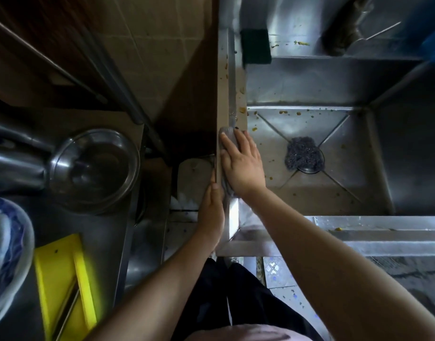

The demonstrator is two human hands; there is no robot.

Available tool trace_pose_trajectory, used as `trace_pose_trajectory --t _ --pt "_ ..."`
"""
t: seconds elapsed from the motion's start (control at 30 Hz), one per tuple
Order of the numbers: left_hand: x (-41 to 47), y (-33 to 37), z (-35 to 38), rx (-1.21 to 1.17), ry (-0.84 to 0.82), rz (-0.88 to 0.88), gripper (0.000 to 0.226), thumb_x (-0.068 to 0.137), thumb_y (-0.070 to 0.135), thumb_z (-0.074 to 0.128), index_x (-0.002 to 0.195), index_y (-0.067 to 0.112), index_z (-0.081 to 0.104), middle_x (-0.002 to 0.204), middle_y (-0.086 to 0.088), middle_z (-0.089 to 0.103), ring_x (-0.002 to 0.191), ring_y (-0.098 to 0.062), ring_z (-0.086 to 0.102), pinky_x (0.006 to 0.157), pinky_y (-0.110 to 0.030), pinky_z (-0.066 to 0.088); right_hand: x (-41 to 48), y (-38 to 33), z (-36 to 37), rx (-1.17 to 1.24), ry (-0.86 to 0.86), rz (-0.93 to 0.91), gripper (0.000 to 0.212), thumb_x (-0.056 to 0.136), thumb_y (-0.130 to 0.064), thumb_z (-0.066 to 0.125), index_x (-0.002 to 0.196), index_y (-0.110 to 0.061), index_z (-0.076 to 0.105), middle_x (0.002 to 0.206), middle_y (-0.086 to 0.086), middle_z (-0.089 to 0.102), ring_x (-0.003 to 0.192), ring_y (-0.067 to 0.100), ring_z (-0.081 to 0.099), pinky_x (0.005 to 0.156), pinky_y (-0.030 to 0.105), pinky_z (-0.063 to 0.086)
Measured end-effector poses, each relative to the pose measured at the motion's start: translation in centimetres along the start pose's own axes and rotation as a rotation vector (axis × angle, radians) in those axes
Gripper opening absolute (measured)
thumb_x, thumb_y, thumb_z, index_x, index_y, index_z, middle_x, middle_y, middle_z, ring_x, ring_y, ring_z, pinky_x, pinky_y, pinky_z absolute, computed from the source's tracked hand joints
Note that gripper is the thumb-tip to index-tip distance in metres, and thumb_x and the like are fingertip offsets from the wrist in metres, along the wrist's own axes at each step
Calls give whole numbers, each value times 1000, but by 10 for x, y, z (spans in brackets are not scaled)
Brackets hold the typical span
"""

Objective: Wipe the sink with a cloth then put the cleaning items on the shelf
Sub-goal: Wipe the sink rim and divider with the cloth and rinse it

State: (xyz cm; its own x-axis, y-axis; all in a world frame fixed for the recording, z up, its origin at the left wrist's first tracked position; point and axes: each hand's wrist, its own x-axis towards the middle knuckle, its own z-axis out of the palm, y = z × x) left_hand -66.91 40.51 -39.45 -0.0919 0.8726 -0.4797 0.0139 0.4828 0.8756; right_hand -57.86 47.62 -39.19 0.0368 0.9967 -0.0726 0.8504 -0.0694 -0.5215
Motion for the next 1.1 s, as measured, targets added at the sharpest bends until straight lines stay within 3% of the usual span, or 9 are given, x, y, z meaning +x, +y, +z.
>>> trace_pose_trajectory --t 0.2,0.33,0.43,0.53,0.67,0.77,0.87,0.97,1.1 --pt "-5 7 0 10 1 -20 42 101 30 27 140 21 35 127 8 42 116 -3 35 78 5 24 0 -3 -6 -7 -19 -17 45 100 -41 25 144 -34 29 156 4 19 146 23 2 117 39 3" --pt "-12 15 -2 -189 -145 17 37 101 28 23 136 32 34 139 7 43 126 -7 43 104 -24 36 -39 -3 -5 -16 -37 -89 43 100 -37 31 142 -31 37 156 4 23 146 23 4 116 37 4" --pt "-11 15 0 -87 -21 -104 32 99 36 28 127 36 43 133 -3 51 119 -17 50 105 -40 37 -68 -3 -5 -22 -32 -112 43 96 -35 33 137 -29 45 153 5 29 145 25 11 115 36 6" --pt "-12 16 1 -100 32 -117 22 99 36 30 115 40 44 129 -7 53 105 -12 52 101 -35 39 -74 -5 -2 -26 -23 -89 44 94 -34 33 135 -29 48 152 5 32 145 26 15 114 34 5" --pt "-11 19 1 -197 -55 -54 31 101 29 26 127 39 38 141 -2 44 127 -14 43 110 -40 31 -55 -3 5 -42 14 -74 45 95 -37 31 137 -32 44 151 6 32 144 26 15 114 38 11" --pt "-9 16 -1 -140 -116 61 39 102 22 21 140 29 29 143 12 34 133 -6 33 109 -23 27 -27 1 8 -42 6 -60 46 97 -44 22 141 -37 34 154 3 25 145 21 6 114 36 3" --pt "-6 12 -1 -26 -22 -6 40 101 28 25 141 23 33 136 12 39 129 -6 33 95 -10 23 3 4 6 -50 7 -50 47 97 -46 19 142 -38 30 155 2 22 145 21 4 116 39 4" --pt "-6 9 -1 32 7 -93 43 100 33 27 141 21 33 145 1 36 129 -10 32 95 -13 20 17 4 3 -34 -14 -45 47 97 -46 21 142 -38 30 156 1 20 145 21 3 116 39 5" --pt "-8 11 -3 -40 -52 -20 40 101 30 26 139 24 37 141 2 43 126 -8 40 99 -16 30 -7 -1 -1 -5 3 -42 44 99 -40 27 143 -33 34 155 3 23 146 22 5 116 38 5"
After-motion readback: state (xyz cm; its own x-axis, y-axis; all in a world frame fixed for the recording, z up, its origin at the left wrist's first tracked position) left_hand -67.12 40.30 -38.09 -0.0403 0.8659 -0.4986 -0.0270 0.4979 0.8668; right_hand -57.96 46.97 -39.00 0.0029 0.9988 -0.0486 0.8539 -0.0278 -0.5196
